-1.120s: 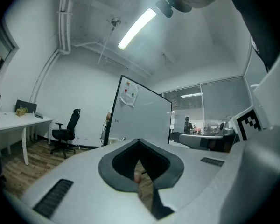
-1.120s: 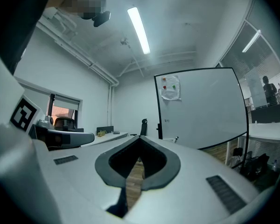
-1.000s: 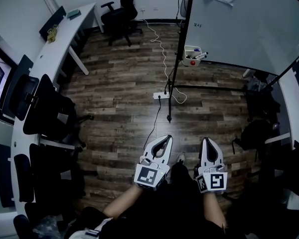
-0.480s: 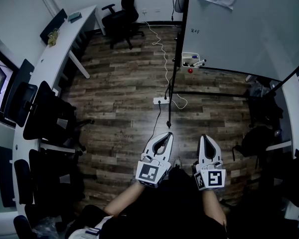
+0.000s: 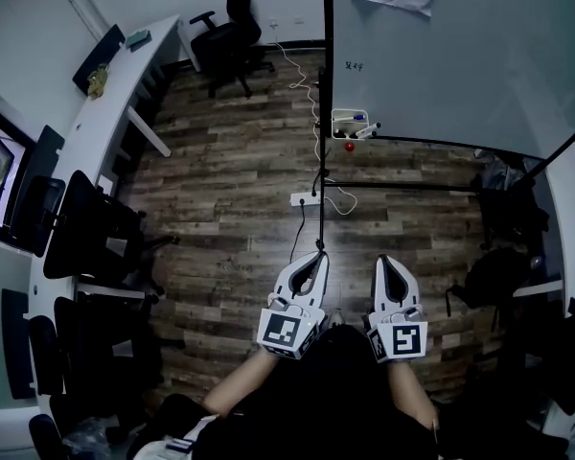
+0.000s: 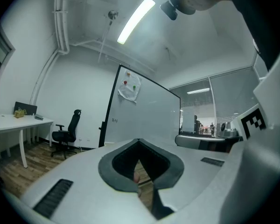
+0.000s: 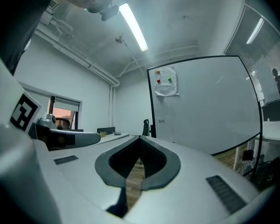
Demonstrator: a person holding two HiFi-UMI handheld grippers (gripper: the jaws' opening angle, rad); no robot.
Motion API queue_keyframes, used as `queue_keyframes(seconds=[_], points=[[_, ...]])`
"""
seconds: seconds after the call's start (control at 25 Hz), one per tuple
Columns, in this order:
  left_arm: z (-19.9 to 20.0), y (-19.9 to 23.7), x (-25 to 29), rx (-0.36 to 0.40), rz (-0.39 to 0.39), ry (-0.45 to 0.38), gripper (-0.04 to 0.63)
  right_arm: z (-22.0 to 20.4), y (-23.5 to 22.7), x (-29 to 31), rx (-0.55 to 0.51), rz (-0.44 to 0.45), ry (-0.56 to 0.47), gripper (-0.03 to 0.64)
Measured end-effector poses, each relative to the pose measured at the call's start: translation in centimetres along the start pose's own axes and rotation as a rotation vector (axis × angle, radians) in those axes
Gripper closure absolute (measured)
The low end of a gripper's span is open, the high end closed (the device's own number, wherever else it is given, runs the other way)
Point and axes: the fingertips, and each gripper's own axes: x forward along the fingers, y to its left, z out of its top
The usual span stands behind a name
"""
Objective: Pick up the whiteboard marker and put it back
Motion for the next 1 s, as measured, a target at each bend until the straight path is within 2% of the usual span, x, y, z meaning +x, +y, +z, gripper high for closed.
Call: queue_keyframes(seconds=[0.16,0.48,1.0], points=[[-0.2,0.0,1.4,-0.009,0.034,0.01,0.588,-0.2,-1.7,1.1,0.014,0.021,0.006,0.604],[0.3,1.3,4.3,0.01,0.034,0.014,0.588,-0.7,-3.3,4.1,0.04,0.019,0.022,0.604],[0.7,6.8,12.0,0.009,-0.082,0.039,0.588,-1.7,-4.8,12.6,0.03,-0.056,0.061,0.604]])
